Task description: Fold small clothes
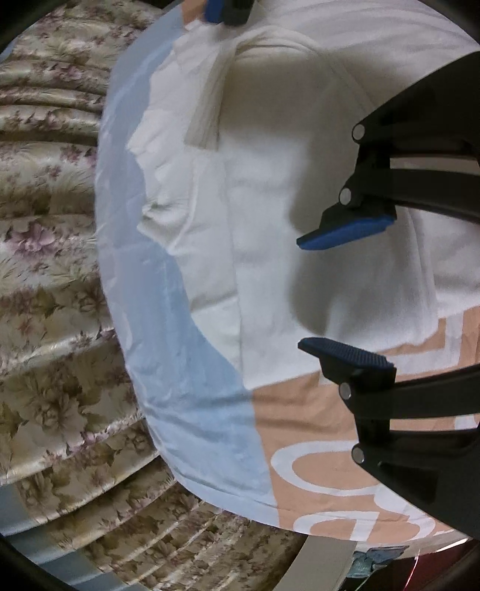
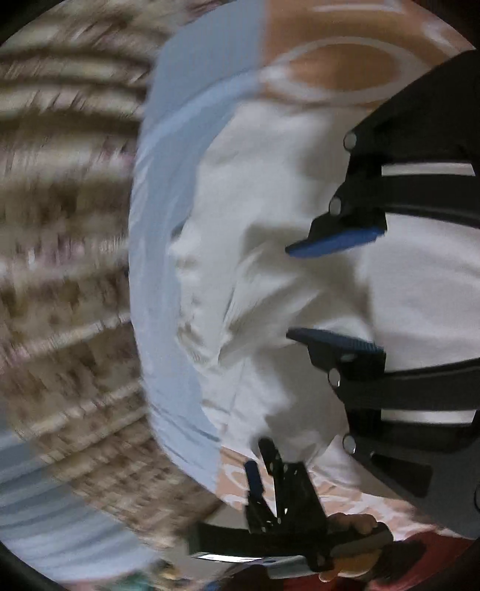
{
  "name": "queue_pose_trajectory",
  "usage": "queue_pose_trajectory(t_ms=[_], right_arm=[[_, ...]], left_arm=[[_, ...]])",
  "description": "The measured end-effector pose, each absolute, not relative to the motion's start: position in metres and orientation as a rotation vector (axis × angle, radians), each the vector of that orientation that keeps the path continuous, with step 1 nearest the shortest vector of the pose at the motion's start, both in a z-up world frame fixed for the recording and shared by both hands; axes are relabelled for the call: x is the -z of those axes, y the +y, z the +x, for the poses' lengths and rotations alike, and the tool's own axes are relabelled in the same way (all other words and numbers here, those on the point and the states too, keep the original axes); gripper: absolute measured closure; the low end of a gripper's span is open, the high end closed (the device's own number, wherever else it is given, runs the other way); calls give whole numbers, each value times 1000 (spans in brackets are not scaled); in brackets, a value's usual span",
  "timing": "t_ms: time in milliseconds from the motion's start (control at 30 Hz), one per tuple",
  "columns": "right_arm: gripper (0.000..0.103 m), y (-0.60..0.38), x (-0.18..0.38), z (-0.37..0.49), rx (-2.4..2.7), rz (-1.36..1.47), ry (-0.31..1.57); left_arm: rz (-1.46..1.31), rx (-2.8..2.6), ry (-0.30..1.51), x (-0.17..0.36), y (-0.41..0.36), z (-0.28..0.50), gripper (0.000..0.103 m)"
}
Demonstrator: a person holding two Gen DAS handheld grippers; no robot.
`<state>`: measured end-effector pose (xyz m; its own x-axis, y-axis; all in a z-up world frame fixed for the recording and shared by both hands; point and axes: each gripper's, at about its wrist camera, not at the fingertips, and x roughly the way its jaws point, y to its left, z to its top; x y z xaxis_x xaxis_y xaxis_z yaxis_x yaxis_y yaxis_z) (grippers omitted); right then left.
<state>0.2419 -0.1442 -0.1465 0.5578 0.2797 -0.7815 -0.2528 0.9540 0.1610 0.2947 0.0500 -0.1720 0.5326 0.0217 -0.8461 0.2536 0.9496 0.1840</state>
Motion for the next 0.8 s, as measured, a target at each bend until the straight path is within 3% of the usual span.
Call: queue_pose_trajectory(t_ms=[167, 200, 233, 433, 500, 600, 700, 733, 800], right_arm=[[55, -86, 171, 283, -347, -211, 1031], [69, -83, 177, 290, -337, -226, 1040], [95, -85, 178, 292, -331, -216, 1030], [95, -184, 138, 265, -228, 208, 805], [95, -217, 139, 248, -166, 296, 780], [94, -258, 159, 223, -100, 379, 840], [85, -272, 181, 206, -93, 411, 916], [83, -272, 184, 203, -92, 408, 927], [78, -276, 186, 197, -93, 408, 935]], left_arm=[[301, 130, 1044, 180, 53, 299, 53], [294, 128, 1048, 180, 54, 298, 53], [289, 125, 1050, 179, 56, 299, 53], [263, 93, 1028, 176, 70, 299, 51], [230, 91, 1034, 176, 77, 304, 43], [247, 108, 1045, 181, 73, 312, 38], [356, 116, 1028, 186, 55, 318, 38], [387, 119, 1026, 187, 50, 320, 39], [398, 165, 1041, 187, 45, 322, 61]])
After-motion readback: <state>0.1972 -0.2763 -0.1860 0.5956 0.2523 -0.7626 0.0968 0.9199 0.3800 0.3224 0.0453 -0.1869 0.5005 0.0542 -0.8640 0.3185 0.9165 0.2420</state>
